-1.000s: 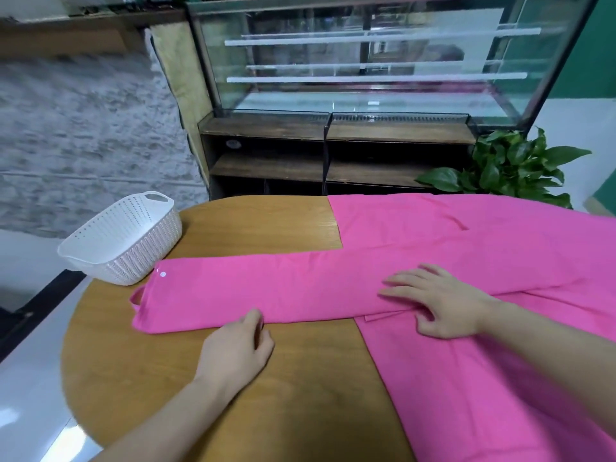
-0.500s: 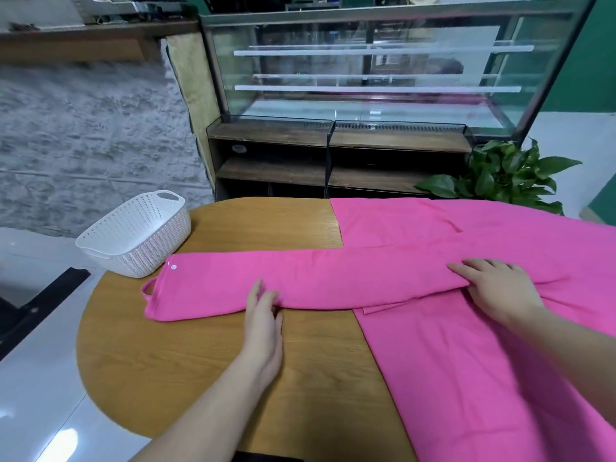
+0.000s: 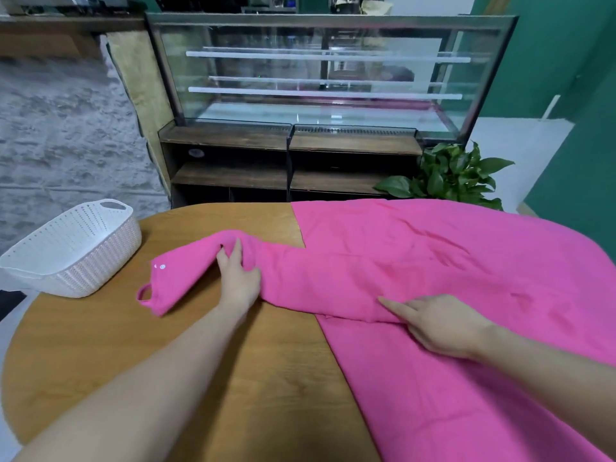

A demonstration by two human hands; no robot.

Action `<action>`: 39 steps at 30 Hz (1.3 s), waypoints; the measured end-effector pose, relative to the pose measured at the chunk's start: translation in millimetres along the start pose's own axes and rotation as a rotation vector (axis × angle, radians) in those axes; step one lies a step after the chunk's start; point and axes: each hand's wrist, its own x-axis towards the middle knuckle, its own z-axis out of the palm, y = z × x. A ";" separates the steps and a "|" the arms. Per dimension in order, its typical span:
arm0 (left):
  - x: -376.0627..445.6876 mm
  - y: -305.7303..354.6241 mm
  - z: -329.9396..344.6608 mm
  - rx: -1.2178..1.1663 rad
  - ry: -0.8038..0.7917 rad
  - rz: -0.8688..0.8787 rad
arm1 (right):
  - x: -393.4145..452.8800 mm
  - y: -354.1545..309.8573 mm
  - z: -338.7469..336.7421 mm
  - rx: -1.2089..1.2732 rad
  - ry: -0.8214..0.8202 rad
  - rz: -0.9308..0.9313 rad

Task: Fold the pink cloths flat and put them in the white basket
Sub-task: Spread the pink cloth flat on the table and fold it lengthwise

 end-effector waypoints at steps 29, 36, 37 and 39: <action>195.4 88.5 58.0 0.074 -0.222 0.448 | 207.1 -148.4 -26.5 0.850 0.106 0.243; 217.3 26.3 68.2 0.037 -0.192 0.129 | 209.1 -151.5 -18.5 1.056 0.021 0.217; 219.4 23.2 70.5 0.042 -0.180 0.117 | 206.2 -149.8 -21.0 1.079 0.005 0.203; 221.9 13.4 72.6 0.071 -0.178 0.073 | 199.5 -142.5 -28.0 1.070 0.045 0.158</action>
